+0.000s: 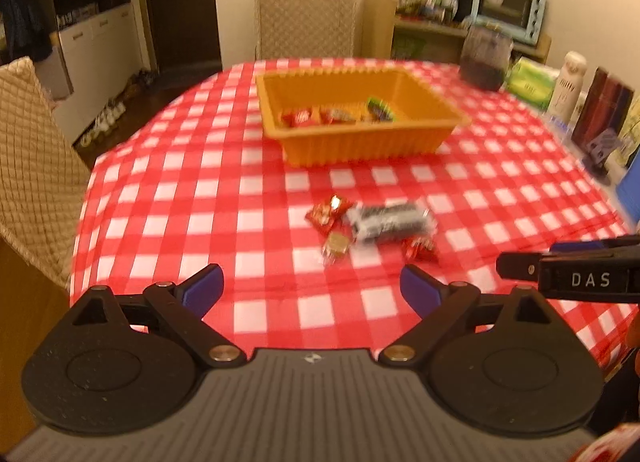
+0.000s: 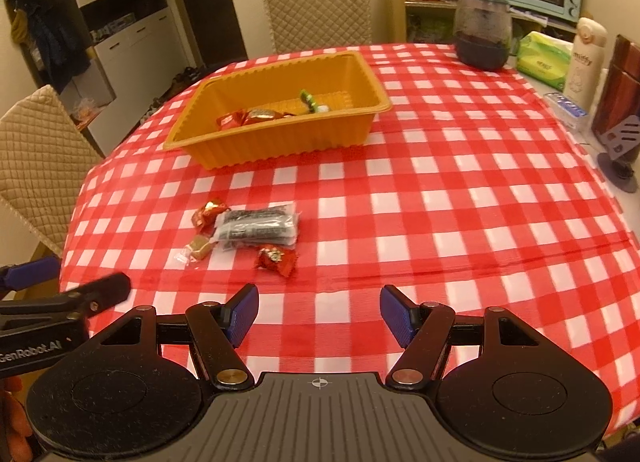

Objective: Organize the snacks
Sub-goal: 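Lower the right gripper onto the red-gold wrapped candy and close it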

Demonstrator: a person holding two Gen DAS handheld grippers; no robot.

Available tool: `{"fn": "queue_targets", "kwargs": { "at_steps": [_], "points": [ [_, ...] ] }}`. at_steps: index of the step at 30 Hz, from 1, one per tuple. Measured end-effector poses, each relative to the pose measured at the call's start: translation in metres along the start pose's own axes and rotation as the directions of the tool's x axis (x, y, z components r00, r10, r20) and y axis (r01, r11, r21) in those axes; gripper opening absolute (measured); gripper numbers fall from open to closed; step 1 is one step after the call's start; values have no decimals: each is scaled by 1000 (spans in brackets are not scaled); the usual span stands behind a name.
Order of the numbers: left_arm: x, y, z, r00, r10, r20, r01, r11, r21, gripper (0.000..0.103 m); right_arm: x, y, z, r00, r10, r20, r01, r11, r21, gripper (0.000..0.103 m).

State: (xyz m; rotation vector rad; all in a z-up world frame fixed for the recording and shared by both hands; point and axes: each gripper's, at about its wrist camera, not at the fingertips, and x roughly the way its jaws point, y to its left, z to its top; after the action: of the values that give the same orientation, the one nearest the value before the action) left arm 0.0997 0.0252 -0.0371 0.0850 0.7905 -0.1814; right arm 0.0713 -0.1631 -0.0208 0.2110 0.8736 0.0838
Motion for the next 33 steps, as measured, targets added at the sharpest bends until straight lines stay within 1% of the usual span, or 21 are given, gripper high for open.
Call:
{"fn": "queue_targets", "kwargs": {
  "at_steps": [5,11,14,18,22,24,31,33],
  "points": [
    [12,6,-3,1000,17,-24,-17,1000,6,94,16,7,0,1000,28,5,-28,999,-28,67],
    [24,21,-4,999,47,-26,-48,999,-23,94,39,10,1,999,36,12,-36,999,-34,67],
    [31,29,-4,998,46,-35,-47,998,-45,94,49,15,1,999,29,20,-28,999,-45,67],
    [37,37,-3,999,38,-39,-41,996,-79,94,59,25,1,999,43,33,-40,997,-72,67],
    [46,38,-4,998,28,-51,-32,995,-97,94,72,33,2,999,28,37,-24,996,-85,66],
    [49,39,-4,998,22,-57,-28,995,-100,94,79,34,3,999,23,32,-21,997,-78,61],
    [57,39,-6,998,15,-67,-21,995,-96,94,96,37,8,999,22,28,-20,998,-67,55],
    [59,39,-6,997,17,-69,-23,996,-92,94,99,38,8,1000,13,24,-11,998,-63,51]
  ]
}}
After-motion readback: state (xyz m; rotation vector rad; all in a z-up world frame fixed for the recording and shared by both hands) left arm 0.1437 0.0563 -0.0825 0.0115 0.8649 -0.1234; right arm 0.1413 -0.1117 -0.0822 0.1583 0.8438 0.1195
